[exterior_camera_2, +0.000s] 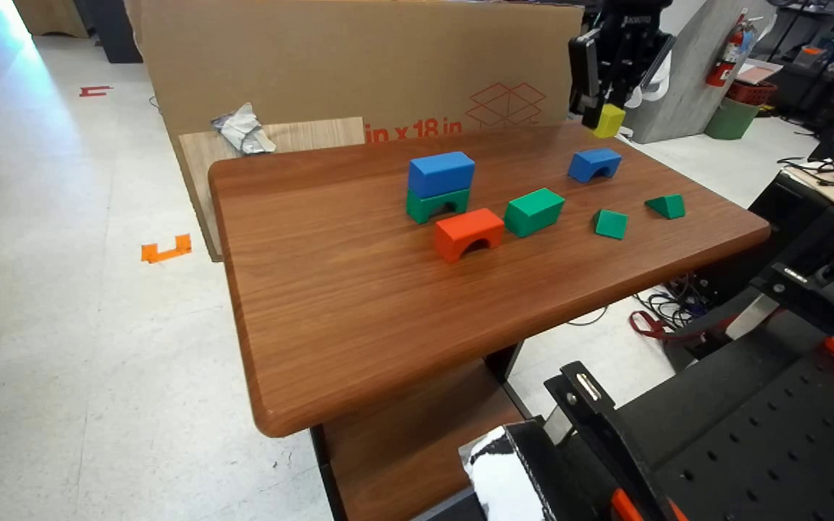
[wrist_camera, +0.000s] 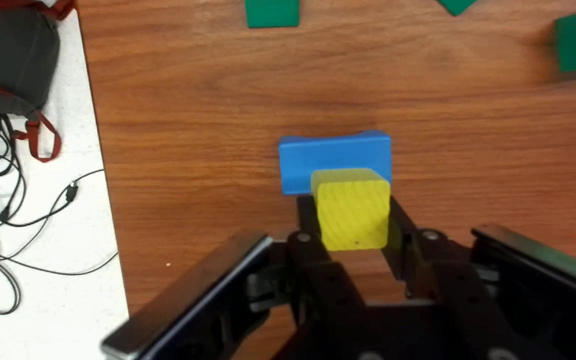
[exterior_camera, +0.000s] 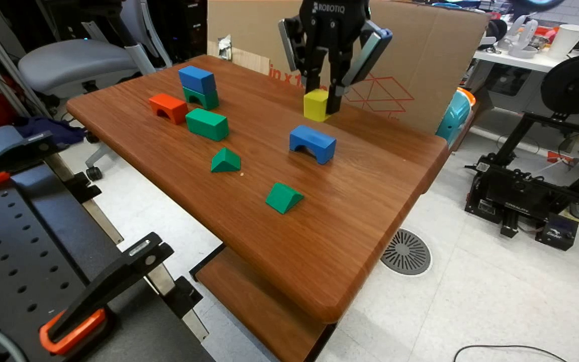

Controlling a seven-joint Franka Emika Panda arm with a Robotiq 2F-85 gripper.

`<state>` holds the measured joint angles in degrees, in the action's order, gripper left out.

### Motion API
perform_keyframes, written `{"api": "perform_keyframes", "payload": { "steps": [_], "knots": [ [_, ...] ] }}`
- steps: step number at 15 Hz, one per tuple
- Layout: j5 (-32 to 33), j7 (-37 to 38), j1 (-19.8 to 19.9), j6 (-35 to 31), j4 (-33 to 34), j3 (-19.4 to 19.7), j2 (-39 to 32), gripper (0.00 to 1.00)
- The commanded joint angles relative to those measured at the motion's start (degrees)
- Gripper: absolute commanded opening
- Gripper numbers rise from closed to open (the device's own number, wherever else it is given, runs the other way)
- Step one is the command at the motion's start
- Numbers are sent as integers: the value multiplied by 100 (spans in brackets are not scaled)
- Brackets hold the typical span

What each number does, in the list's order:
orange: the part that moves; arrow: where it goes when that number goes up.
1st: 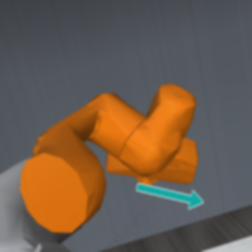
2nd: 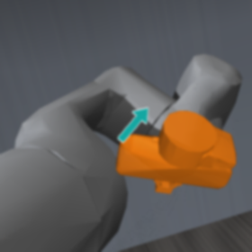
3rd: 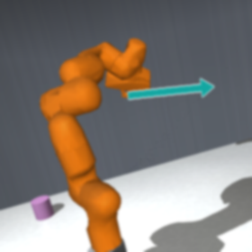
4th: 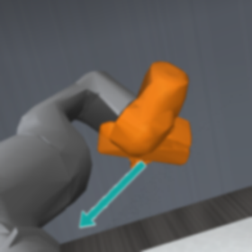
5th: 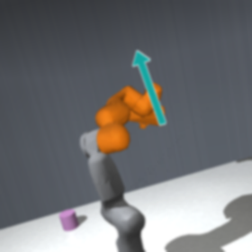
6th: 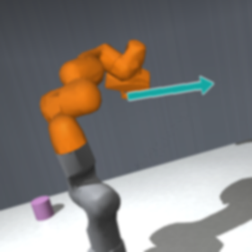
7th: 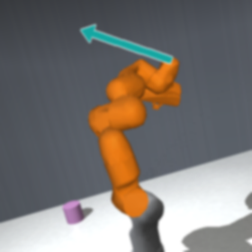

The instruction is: Move the yellow block to the blue block to the left

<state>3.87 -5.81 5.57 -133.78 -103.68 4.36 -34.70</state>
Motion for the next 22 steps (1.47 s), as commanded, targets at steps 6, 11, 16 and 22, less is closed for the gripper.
{"api": "perform_keyframes", "payload": {
  "steps": [6, 11, 16, 22],
  "knots": [
    [-220, 936, -504, -94, -1163, -331, 1372, 8],
    [-228, 1356, -924, -216, -1566, -619, 1662, 8],
    [-207, 1617, -1217, -287, -1608, -789, 1530, 8],
    [-222, 1596, -1280, -299, -1447, -841, 1318, 8]
  ]
}}
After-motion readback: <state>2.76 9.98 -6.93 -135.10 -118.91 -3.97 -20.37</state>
